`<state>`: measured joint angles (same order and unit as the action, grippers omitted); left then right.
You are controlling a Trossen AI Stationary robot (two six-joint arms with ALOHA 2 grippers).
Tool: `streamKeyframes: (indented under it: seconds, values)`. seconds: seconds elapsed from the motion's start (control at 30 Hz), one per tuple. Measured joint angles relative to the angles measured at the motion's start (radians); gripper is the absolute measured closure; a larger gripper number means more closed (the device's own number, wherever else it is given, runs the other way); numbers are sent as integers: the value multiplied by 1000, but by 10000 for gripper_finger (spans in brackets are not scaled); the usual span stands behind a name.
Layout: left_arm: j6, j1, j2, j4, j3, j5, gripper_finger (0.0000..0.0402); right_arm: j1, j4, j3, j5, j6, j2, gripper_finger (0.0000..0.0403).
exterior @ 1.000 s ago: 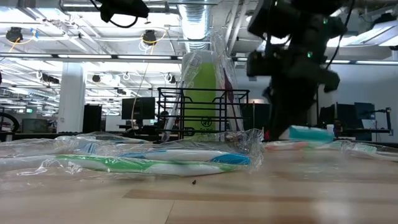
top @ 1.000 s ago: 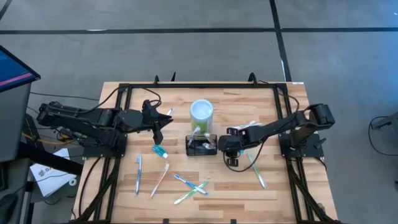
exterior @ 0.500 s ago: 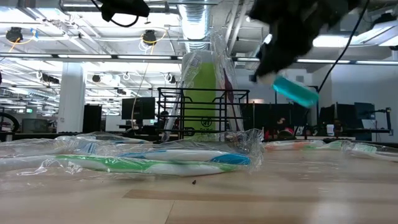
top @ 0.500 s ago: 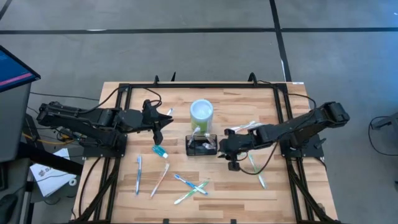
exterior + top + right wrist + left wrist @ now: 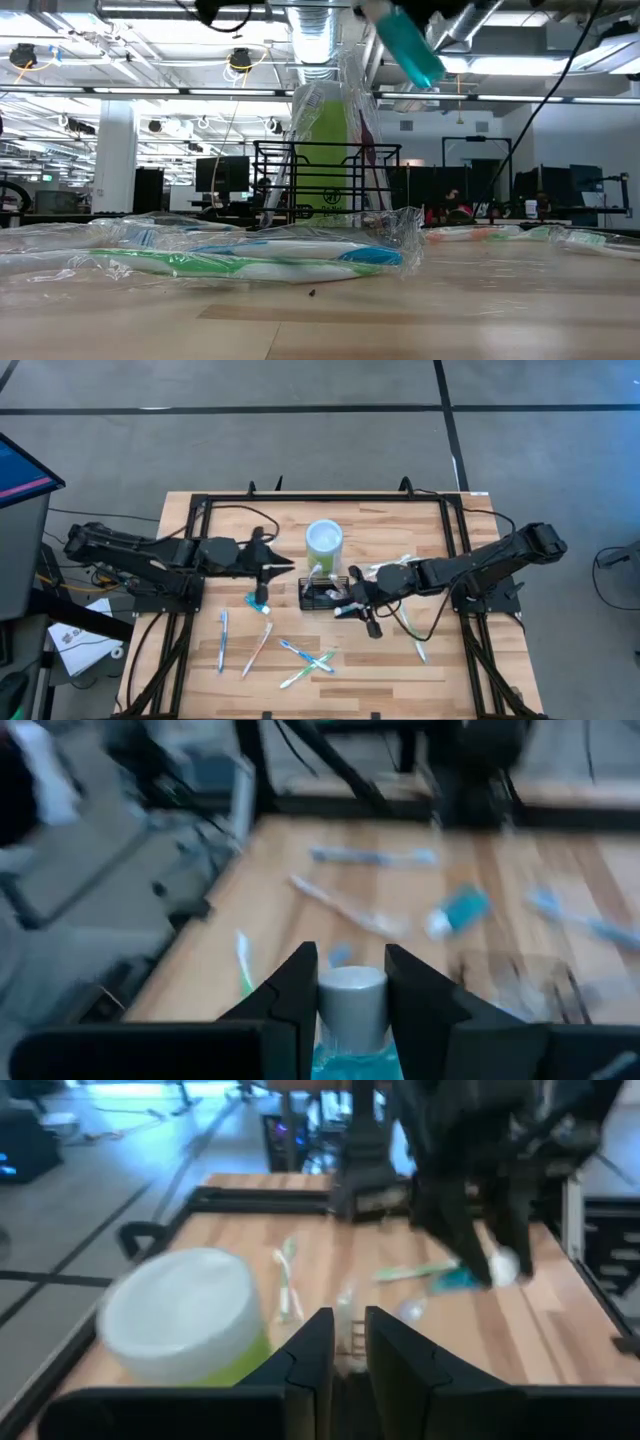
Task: Pick & Place toothbrushing station
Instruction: Put the right mouthwash into the the wire organizer
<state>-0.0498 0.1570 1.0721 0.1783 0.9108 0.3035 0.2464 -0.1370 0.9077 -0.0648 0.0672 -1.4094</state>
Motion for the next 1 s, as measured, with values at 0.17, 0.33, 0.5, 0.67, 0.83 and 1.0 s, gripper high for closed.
streamKeyframes:
  seconds: [0.17, 0.33, 0.5, 0.67, 0.83, 1.0]
  values:
    - [41, 0, 67, -32, -1, -71, 348, 0, -128, 0, -58, -41, 5, 319]
    - [97, 0, 118, -145, 0, -185, 348, -9, -214, 0, -75, -69, 7, 319]
    - [144, 0, 155, -220, 0, -266, 348, -21, -296, 0, -126, -81, 2, 319]
    - [182, 0, 192, -280, -1, -296, 343, -34, -347, 0, -153, -105, 2, 319]
    - [201, -1, 221, -358, -1, -312, 311, -53, -392, 0, -220, -105, 2, 319]
    - [228, -1, 249, -410, 1, -355, 276, -65, -403, 0, -228, -105, 1, 319]
